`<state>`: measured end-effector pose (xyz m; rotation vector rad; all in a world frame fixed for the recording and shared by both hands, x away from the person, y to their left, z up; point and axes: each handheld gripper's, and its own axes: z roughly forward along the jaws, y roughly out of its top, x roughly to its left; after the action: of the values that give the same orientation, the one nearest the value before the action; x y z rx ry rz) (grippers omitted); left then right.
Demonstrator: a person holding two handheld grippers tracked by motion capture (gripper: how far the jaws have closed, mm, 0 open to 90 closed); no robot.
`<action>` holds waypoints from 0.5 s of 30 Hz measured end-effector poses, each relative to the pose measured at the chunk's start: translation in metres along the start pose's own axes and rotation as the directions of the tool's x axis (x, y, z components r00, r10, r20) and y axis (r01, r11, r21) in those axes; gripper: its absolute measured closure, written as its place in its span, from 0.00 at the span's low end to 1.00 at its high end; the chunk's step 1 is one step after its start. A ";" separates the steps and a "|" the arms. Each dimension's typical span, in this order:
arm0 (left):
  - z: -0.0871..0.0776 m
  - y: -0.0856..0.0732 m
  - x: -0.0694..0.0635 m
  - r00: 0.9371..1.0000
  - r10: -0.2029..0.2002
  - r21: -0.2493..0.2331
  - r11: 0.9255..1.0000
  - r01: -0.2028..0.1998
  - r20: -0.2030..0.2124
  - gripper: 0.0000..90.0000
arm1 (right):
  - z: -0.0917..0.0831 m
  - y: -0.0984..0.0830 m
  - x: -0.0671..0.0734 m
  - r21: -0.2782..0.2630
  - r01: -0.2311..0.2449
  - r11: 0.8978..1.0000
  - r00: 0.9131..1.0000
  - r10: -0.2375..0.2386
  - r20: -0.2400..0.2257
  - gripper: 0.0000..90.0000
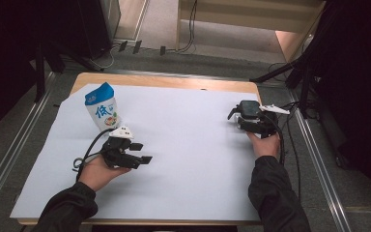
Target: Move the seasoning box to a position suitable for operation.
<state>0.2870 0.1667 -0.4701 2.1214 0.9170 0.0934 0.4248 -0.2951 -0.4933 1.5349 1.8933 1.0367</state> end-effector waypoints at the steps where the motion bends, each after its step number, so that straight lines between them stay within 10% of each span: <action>1: 0.000 0.000 0.000 1.000 0.000 0.001 1.000 0.000 0.001 0.42 | 0.002 0.000 0.000 0.002 -0.004 1.000 1.000 0.004 -0.001 0.05; 15: -0.003 -0.004 0.000 1.000 -0.011 -0.001 1.000 0.011 -0.012 0.42 | 0.017 0.000 -0.002 -0.046 -0.017 0.999 1.000 0.017 -0.002 0.12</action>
<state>0.2837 0.1704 -0.4710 2.1167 0.9353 0.1013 0.4388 -0.2932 -0.5032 1.5266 1.8478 1.0819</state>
